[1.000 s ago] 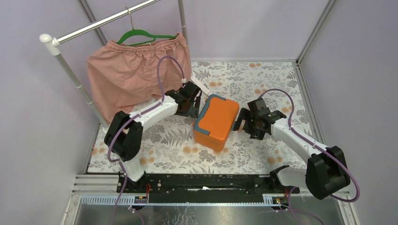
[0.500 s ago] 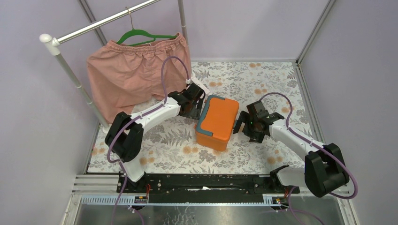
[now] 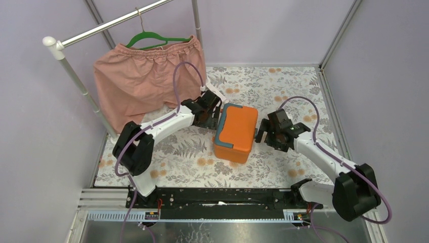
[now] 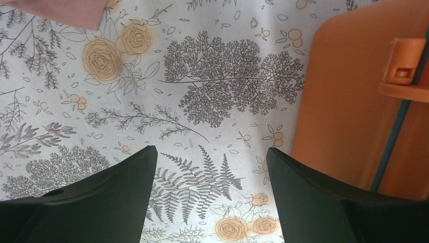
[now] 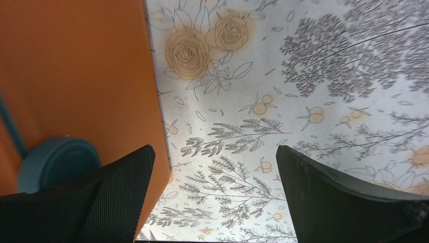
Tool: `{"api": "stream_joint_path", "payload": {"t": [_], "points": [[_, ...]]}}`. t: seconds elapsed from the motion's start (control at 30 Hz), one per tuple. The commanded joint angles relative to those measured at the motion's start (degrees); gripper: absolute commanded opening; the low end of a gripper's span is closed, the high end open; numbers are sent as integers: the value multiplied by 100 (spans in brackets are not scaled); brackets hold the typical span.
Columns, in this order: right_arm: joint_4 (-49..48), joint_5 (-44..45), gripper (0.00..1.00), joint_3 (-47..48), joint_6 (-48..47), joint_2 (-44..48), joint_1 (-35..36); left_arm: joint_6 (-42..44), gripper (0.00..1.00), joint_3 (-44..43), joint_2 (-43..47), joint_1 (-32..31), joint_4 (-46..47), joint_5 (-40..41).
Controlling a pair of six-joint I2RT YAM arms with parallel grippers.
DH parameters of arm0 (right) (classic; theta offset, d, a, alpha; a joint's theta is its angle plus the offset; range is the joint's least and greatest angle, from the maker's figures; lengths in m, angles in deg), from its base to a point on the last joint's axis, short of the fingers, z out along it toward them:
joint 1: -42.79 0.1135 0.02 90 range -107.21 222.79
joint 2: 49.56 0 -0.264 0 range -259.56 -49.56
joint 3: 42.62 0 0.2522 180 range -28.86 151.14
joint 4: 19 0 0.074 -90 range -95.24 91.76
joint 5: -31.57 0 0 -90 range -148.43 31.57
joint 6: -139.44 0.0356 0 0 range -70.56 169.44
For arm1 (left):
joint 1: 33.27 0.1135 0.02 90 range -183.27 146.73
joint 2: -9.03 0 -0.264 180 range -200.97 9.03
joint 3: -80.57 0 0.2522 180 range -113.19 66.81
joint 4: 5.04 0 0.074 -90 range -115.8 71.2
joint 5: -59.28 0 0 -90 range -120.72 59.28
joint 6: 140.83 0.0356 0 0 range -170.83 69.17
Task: Organize the medicine kit
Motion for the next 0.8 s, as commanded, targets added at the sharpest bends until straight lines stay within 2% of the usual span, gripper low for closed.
{"api": "stream_joint_path", "payload": {"t": [0.0,0.2,0.3,0.57,0.77], "points": [[143,717,100,212,-129,674,-10,-256,88,90,428,193,210,51],[389,1078,100,575,-472,1189,-50,-361,88,245,976,615,255,355],[417,1282,100,753,-484,1354,-55,-309,89,503,1553,730,586,428],[-667,1770,100,744,-772,2273,-60,112,94,1147,3321,743,1496,823],[-1208,1704,100,1137,-1270,2280,-59,239,98,1467,4110,743,1912,1279]]}}
